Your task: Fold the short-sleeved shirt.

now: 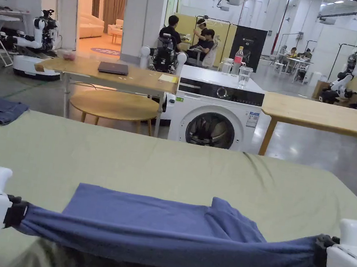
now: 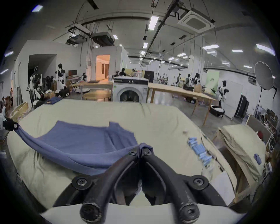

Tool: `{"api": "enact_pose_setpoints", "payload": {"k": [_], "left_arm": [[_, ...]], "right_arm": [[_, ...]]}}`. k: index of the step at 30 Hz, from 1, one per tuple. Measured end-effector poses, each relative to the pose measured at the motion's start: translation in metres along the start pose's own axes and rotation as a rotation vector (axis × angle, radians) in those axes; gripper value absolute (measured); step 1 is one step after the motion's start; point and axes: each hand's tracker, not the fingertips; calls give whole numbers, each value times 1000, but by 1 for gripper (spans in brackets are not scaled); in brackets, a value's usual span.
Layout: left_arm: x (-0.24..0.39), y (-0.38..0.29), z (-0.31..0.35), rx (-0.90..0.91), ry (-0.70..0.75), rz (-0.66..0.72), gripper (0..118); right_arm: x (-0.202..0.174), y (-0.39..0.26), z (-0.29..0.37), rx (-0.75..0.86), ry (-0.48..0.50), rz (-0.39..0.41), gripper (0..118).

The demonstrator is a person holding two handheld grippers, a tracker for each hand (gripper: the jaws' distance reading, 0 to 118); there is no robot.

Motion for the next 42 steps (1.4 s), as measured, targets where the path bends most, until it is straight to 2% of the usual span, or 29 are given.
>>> {"api": "enact_pose_setpoints", "payload": {"k": [3,9,14,16,22,24,25,26,27,28,30,33,38,40,41,42], "left_arm": [[0,-33,-2,-48,0,-3,0],[0,-83,-20,-220,2,-4,0],[-3,-103,-42,-324,1,34,0],[-2,-109,-49,-355,6,32,0],[2,-116,-63,-390,21,36,0],[1,-117,-62,-383,21,37,1],[2,-117,-60,-380,21,30,6],[4,-114,-57,-379,23,23,18],[5,-111,-54,-376,42,15,32],[7,-108,-50,-365,57,10,41],[8,-98,-40,-308,66,18,42],[14,-79,-23,-180,35,61,42],[34,-56,-7,52,64,6,42],[44,-52,1,135,72,-5,42],[50,-51,7,187,75,-9,42],[55,-50,12,231,81,-12,42]], "right_arm": [[-9,-29,9,-71,5,26,0],[-6,-82,-1,-248,26,18,0],[-7,-118,-22,-424,37,48,0],[-6,-128,-30,-446,35,59,0],[-7,-145,-44,-521,61,7,2],[-9,-144,-46,-513,54,9,9],[-11,-142,-43,-511,49,12,20],[-13,-139,-42,-511,39,21,40],[-15,-133,-39,-497,15,33,50],[-17,-126,-35,-476,-10,45,53],[-22,-107,-25,-396,-21,42,53],[-32,-81,-18,-275,2,-7,53],[-66,-54,-7,-25,36,-74,52],[-78,-50,-1,55,60,-98,41],[-84,-51,-4,99,68,-106,26],[-91,-49,-3,125,60,-99,18]]}}
